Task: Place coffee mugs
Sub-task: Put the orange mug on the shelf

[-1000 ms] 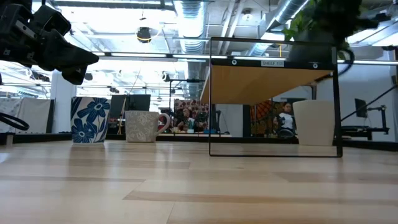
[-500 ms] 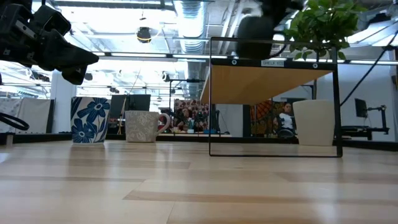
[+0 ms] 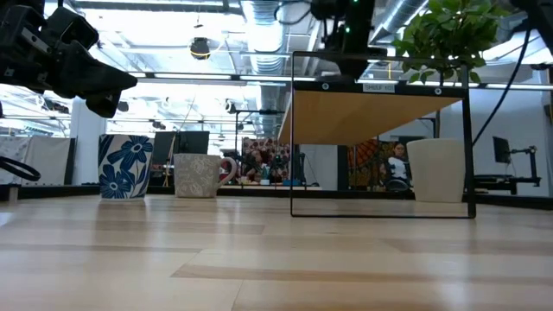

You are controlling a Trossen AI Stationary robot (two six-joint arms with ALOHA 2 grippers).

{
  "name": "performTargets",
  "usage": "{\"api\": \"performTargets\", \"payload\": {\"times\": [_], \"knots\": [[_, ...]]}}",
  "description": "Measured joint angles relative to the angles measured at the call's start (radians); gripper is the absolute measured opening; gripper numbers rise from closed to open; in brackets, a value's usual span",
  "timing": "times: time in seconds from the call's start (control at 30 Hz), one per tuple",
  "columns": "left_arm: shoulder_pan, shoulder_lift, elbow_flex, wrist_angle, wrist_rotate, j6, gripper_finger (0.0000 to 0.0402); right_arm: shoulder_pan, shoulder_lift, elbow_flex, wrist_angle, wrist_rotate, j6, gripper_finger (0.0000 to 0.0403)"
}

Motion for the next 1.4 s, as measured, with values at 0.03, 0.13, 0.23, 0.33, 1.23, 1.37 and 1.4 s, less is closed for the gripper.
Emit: {"api": "performTargets", "payload": {"times": [0.03,0.13,0.23,0.33,1.23,1.37,1.4], "knots": [[0.000,0.000,0.000,0.000,0.000,0.000,0.0000,-0.010,0.008,0.000,-0.001,-0.009,-0.001,0.0042],[0.000,0.000,0.000,0.000,0.000,0.000,0.0000,-0.036,0.025,0.000,0.001,-0.038,-0.001,0.0042],[0.000,0.000,0.000,0.000,0.000,0.000,0.0000,-0.053,0.035,0.000,0.006,-0.066,-0.005,0.0042],[0.000,0.000,0.000,0.000,0.000,0.000,0.0000,-0.064,0.034,0.000,0.015,-0.070,-0.008,0.0042],[0.000,0.000,0.000,0.000,0.000,0.000,0.0000,-0.076,0.033,0.000,-0.007,-0.072,0.002,0.0101],[0.000,0.000,0.000,0.000,0.000,0.000,0.0000,-0.076,0.028,0.000,-0.005,-0.072,0.002,0.0112],[0.000,0.000,0.000,0.000,0.000,0.000,0.0000,-0.076,0.027,0.000,-0.005,-0.072,0.002,0.0117]]}}
